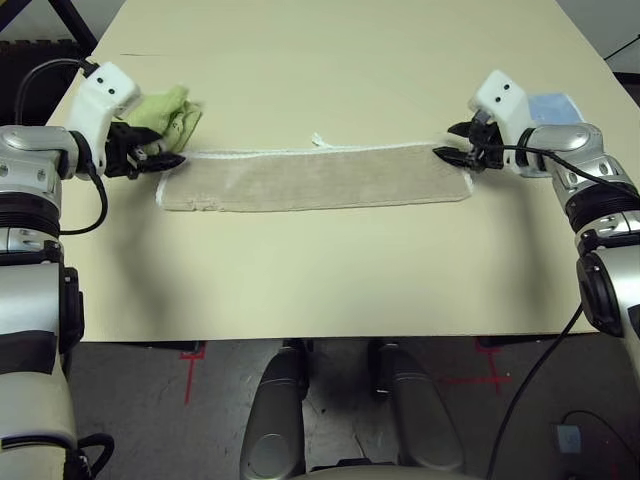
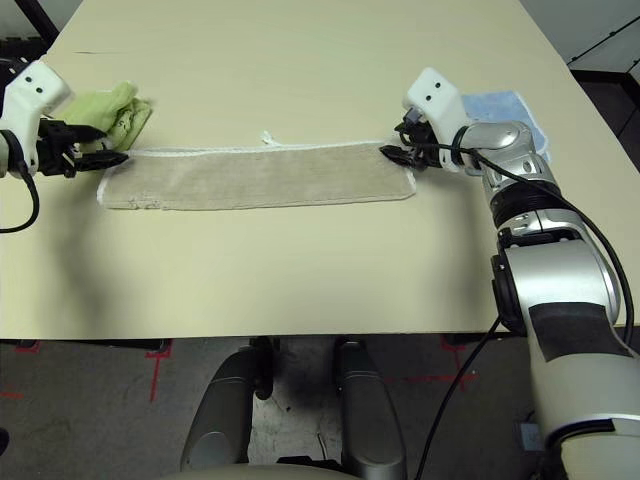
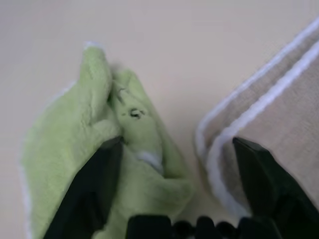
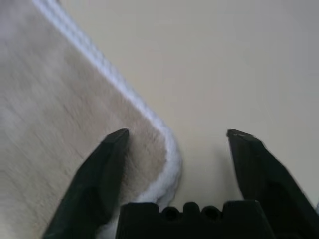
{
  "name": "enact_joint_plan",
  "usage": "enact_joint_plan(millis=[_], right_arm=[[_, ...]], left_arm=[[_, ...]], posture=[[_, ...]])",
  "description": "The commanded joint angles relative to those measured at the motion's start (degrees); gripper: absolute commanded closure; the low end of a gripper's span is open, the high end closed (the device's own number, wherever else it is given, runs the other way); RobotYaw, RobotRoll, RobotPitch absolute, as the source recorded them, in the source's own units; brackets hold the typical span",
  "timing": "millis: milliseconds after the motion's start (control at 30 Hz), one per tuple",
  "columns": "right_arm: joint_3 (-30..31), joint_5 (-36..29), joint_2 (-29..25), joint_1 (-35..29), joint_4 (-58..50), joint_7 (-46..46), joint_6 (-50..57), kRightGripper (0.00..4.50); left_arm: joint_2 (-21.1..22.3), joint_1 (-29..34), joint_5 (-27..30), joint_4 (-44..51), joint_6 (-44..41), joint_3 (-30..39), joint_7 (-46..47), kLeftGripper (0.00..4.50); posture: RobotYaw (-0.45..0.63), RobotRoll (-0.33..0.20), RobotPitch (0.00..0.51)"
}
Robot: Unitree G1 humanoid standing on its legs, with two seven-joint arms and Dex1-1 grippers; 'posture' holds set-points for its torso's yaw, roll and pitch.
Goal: Fold the towel and set it aside.
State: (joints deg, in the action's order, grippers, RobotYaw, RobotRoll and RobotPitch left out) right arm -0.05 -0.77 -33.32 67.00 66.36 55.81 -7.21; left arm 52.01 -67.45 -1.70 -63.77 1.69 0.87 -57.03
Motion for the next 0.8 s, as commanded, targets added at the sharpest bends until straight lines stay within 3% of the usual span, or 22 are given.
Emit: enact_joint_plan(millis=[33, 133, 233, 400, 567, 800], right_arm=[[-5.54, -5.65, -0.57, -1.05, -2.53, 1.4, 1.49, 0.01], [-11.74, -13.33, 0.87, -3.26, -7.66, 2.62, 8.83, 0.01], [-14.9, -18.81, 2.39, -9.17, -16.82, 1.7, 17.57, 0.01], [-17.24, -24.61, 4.36, -17.44, -31.12, -2.82, 28.65, 0.01], [-17.67, -28.93, 4.86, -24.1, -41.02, -4.21, 36.45, 0.01], [-21.22, -37.18, 1.16, -28.31, -45.93, -5.98, 52.17, 0.01]], left_arm=[[-0.48, -1.61, 5.8, 2.44, 1.99, 5.84, -0.03, 0.0], [-1.25, 3.87, 14.14, 11.99, -6.83, 10.11, -8.74, 0.0], [-1.43, 14.49, 19.67, 26.26, -14.37, 11.46, -12.93, 0.0], [-1.24, 26.91, 22.62, 40.92, -18.67, 11.8, -13.03, 0.0], [-0.81, 35.5, 23.23, 46.84, -18.41, 11.72, -14.05, 0.0], [0.03, 38.07, 25.49, 48.38, -18.24, 12.15, -17.14, 0.0]], posture=[[-0.05, 0.0, 0.267], [-0.04, 0.0, 0.267], [-0.04, 0.0, 0.268], [-0.04, 0.0, 0.269], [-0.04, 0.0, 0.271], [-0.04, 0.0, 0.27]])
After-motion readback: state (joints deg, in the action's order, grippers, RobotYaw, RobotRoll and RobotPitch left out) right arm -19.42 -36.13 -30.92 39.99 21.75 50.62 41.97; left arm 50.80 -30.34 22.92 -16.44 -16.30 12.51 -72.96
